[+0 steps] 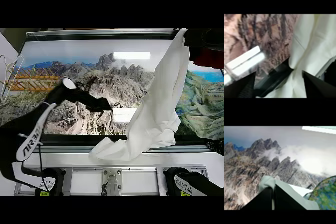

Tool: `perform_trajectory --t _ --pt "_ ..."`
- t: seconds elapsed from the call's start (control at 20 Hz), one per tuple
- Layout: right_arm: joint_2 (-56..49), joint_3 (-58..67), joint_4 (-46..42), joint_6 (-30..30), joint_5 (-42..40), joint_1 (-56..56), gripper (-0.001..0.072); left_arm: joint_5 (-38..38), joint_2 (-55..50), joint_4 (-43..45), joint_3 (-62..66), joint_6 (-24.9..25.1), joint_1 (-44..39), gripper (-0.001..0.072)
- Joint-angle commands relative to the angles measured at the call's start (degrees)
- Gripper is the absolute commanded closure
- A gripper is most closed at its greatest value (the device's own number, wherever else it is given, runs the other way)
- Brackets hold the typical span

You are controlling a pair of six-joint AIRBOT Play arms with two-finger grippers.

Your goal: Fold the clothes and pants, and hang the long-sleeved shirts on hangers.

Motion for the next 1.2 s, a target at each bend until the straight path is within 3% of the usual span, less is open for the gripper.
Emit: perform_trajectory --t 0.0,0.5,0.8,0.85,0.9,1.15 --pt "-0.04 0.04 0.00 0.00 0.17 0.02 0.0695 1.70 -6.19 -10.10 -1.70 4.24 -8.68 0.0090" --pt "-0.04 0.04 0.09 0.00 0.20 0.02 0.0694 6.36 -10.88 -10.62 8.96 3.56 -21.92 0.0090" --pt "-0.04 0.04 0.20 0.00 0.83 0.02 0.0695 11.80 -10.91 -2.43 10.40 -5.55 -23.19 0.0096" --pt "-0.07 0.04 0.20 0.00 1.14 0.02 0.0695 11.76 -10.91 -2.43 10.40 -5.79 -22.84 0.0331" --pt "-0.04 0.04 0.17 -0.02 1.27 0.02 0.0694 11.72 -10.88 -2.47 10.40 -5.77 -22.47 0.0684" --pt "1.92 0.07 0.17 -3.89 -1.20 0.02 0.0695 11.32 -1.77 -2.49 11.47 -5.70 -11.80 0.0695"
